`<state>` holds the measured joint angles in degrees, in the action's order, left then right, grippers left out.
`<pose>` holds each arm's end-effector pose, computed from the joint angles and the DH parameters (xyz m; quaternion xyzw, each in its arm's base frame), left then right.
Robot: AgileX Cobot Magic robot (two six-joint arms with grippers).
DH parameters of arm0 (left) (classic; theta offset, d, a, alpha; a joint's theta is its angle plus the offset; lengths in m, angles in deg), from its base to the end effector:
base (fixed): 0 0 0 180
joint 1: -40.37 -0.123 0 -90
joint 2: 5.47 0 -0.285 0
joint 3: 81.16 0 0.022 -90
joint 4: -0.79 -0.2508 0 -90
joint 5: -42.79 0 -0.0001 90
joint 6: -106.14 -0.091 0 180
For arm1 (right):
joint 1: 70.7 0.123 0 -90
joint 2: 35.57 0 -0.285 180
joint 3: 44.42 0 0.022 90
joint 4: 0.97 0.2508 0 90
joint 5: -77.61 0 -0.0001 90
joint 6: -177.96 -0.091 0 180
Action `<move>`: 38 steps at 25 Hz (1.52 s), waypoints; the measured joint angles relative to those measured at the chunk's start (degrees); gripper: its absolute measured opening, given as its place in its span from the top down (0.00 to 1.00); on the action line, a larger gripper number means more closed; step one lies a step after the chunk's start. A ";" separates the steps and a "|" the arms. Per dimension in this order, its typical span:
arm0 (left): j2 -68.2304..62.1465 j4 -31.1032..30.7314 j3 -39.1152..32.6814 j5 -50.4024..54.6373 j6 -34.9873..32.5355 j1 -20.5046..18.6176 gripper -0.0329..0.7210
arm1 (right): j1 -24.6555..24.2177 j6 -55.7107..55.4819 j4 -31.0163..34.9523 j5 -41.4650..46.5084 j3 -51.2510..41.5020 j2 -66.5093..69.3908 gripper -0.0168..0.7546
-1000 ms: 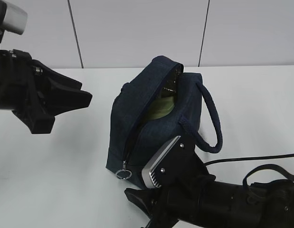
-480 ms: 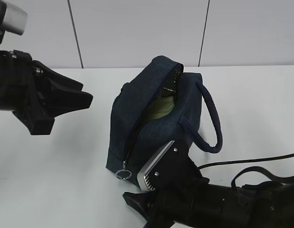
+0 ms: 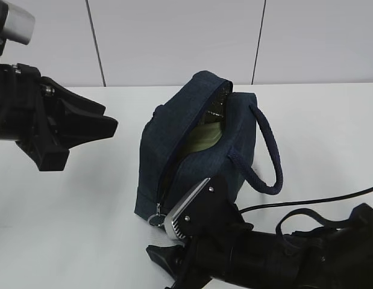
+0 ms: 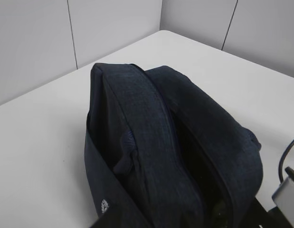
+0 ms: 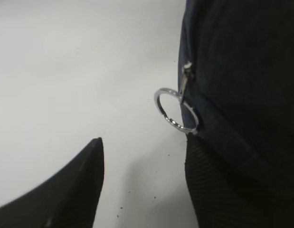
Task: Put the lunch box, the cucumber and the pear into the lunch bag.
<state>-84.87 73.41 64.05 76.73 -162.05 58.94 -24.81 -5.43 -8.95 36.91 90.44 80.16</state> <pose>0.2196 -0.1250 0.2757 0.3943 0.7685 -0.2455 0.4401 0.2062 0.2246 0.1040 -0.3771 0.7811 0.2193 0.4468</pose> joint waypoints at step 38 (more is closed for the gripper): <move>0.00 0.00 0.00 0.18 0.00 0.00 0.64 | 0.00 0.02 3.21 3.06 4.29 1.15 0.39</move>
<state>-84.87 73.41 64.05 76.92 -162.05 58.94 -24.81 -5.41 -5.74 39.97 94.73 81.30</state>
